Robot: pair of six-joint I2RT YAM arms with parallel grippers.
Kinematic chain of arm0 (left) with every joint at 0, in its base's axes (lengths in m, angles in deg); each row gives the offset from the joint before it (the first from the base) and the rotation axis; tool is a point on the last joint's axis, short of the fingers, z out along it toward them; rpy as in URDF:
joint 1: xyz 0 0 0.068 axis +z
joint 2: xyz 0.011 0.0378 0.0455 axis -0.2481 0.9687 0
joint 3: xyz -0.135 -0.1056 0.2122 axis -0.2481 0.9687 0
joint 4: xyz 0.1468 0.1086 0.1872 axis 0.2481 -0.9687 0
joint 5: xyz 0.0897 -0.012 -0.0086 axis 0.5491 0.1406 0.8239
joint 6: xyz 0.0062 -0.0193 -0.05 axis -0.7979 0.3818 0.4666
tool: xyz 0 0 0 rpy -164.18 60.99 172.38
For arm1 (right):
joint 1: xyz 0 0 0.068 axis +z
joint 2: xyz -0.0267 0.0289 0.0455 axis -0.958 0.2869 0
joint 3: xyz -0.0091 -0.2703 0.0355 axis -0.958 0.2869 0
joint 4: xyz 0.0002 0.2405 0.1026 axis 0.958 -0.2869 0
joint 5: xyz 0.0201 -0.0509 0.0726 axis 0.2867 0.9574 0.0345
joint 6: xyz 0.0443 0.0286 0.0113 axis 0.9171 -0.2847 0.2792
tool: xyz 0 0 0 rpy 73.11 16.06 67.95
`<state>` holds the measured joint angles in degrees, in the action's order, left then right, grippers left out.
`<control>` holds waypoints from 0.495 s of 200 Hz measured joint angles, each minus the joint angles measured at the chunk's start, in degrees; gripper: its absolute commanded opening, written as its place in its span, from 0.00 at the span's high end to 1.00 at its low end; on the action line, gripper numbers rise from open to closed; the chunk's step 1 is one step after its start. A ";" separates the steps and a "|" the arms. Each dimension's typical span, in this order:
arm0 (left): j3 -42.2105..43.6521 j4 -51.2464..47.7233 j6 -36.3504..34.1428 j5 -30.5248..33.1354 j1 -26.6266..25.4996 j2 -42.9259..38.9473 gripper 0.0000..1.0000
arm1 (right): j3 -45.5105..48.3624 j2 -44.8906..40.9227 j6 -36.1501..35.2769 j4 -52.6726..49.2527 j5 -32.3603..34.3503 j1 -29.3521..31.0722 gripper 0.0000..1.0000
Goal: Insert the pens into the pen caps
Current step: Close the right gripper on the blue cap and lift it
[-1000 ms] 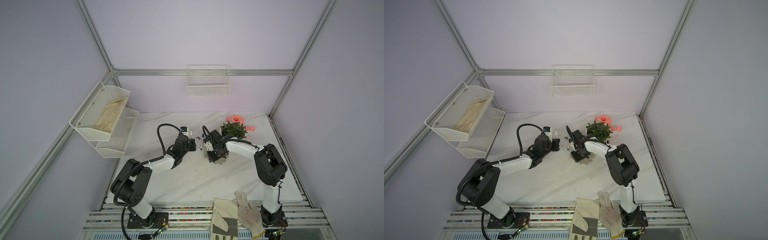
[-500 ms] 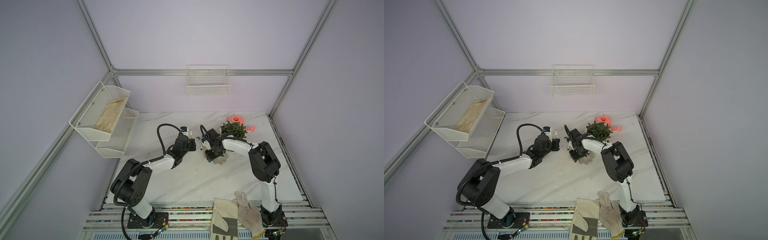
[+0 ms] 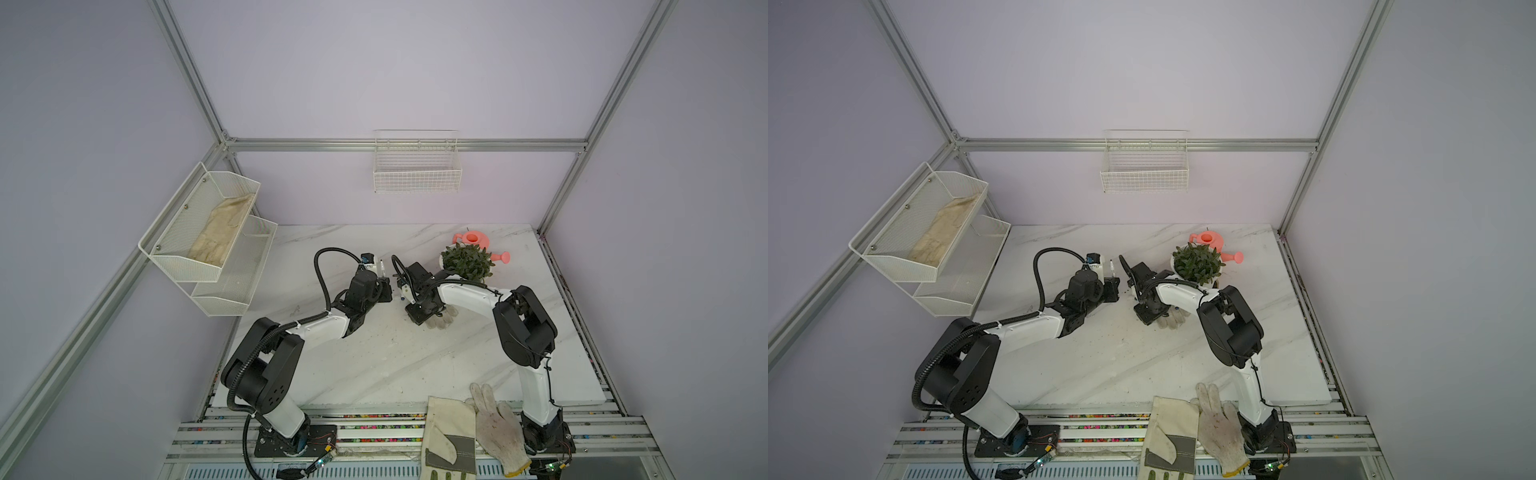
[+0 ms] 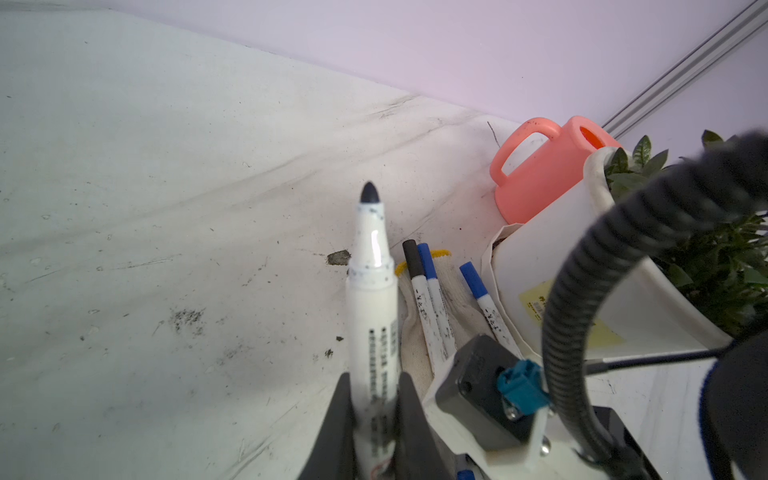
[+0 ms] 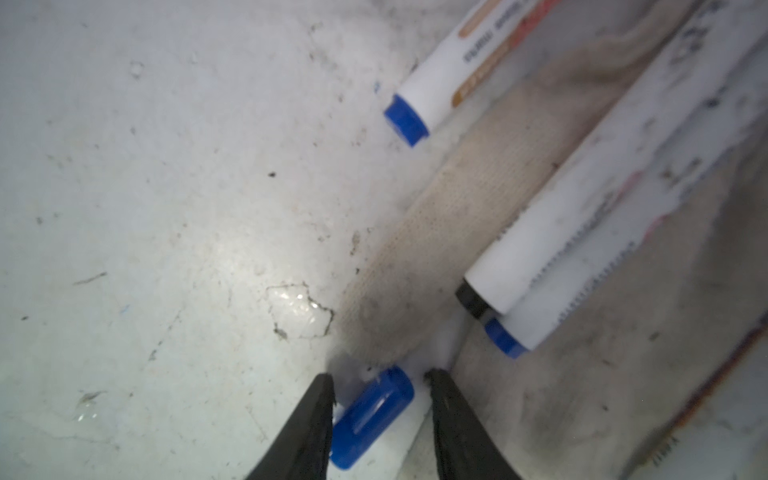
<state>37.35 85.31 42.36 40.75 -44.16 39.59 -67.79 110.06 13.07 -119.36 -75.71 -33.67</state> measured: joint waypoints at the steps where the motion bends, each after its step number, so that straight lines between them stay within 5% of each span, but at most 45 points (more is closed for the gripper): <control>1: 0.00 0.00 0.00 0.02 0.00 0.00 1.00 | 0.04 -0.07 0.00 0.00 0.04 0.00 0.57; 99: 0.00 0.00 -0.07 -0.26 0.00 0.00 1.00 | 1.64 -1.44 -0.09 0.55 -1.33 0.00 0.74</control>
<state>37.35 85.31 42.30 40.48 -44.16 39.59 -66.15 108.61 12.98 -118.81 -77.04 -33.67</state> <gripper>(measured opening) 0.118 0.284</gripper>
